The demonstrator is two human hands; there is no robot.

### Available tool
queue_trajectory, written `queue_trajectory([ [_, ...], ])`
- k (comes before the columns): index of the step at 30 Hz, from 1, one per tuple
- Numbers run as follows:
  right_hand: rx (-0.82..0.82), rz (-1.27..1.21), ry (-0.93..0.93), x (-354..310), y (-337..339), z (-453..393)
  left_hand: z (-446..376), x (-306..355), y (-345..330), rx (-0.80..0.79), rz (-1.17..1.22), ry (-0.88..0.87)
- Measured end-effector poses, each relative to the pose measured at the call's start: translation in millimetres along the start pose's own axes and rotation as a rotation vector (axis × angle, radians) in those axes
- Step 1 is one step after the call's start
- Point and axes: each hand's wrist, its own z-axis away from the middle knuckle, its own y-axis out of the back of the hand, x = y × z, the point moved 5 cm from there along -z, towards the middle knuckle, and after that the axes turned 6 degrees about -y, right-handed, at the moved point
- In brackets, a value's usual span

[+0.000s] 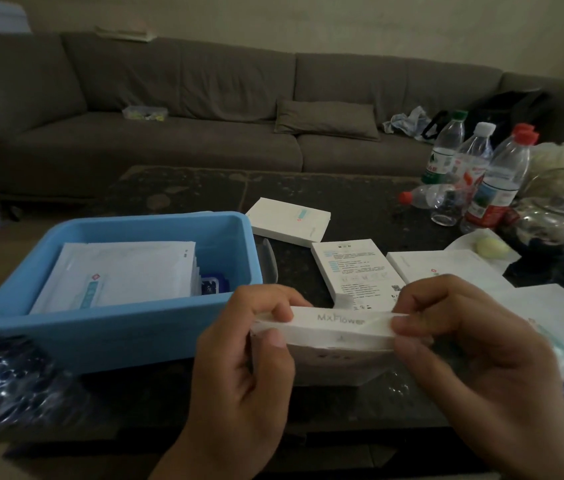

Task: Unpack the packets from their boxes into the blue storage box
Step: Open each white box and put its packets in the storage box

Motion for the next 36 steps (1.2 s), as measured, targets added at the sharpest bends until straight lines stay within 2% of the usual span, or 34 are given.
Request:
queue_trajectory([
  [2, 0.001, 0.053, 0.017, -3.3, -0.8, -1.2, 0.0, -0.6, 0.8, 0.012, 0.045, 0.076],
  [5, 0.026, 0.084, -0.039, -6.4, -1.7, -6.4, 2.2, -5.2, -2.3, -0.009, 0.201, 0.293],
  [10, -0.018, 0.191, -0.066, -14.9, -0.3, -16.3, 1.3, -6.9, -4.5, -0.035, 0.294, 0.385],
  [18, -0.012, 0.2, -0.062, -13.5, -1.6, -17.0, -2.5, -6.2, -7.1, -0.083, 0.215, 0.282],
  [27, -0.01, 0.203, -0.055, -8.5, -1.5, -16.2, -6.5, -8.6, -5.4, -0.143, 0.286, 0.298],
  [36, 0.002, 0.232, -0.033, -2.9, -0.6, -16.7, -10.3, -11.5, -6.4, -0.137, 0.179, 0.24],
])
